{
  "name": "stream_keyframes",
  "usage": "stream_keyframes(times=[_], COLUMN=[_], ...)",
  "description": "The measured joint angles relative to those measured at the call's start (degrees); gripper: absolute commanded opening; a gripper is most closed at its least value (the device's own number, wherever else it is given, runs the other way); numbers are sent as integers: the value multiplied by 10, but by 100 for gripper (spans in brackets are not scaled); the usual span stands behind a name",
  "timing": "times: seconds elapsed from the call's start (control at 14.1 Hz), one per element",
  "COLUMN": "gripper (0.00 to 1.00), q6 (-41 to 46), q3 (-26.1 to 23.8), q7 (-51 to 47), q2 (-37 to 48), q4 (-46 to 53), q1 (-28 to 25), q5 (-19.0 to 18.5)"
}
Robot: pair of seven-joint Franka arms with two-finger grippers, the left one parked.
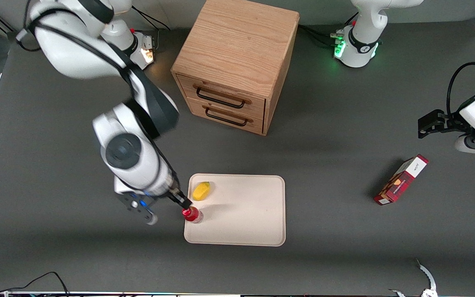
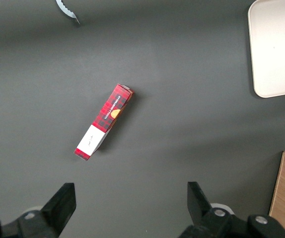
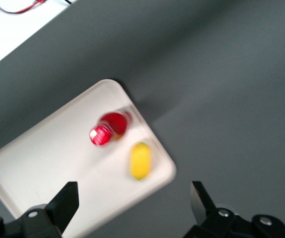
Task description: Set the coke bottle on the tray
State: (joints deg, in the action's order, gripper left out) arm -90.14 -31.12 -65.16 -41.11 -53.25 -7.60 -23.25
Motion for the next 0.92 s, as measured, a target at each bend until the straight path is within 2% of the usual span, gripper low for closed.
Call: stream_keyframes(times=[0.07, 0.35, 0.49, 0.64, 0.71, 0.92], gripper=[100, 100, 100, 100, 100, 100], q6=[51, 204, 235, 234, 220, 113], q3=[-9, -6, 48, 138, 177, 239], q7=[52, 229, 312, 385, 421, 471], q2=[44, 190, 250, 314, 350, 466], q4=[1, -16, -51, -116, -162, -352], q1=[17, 92, 110, 111, 112, 115], q5=[7, 84, 133, 194, 212, 230])
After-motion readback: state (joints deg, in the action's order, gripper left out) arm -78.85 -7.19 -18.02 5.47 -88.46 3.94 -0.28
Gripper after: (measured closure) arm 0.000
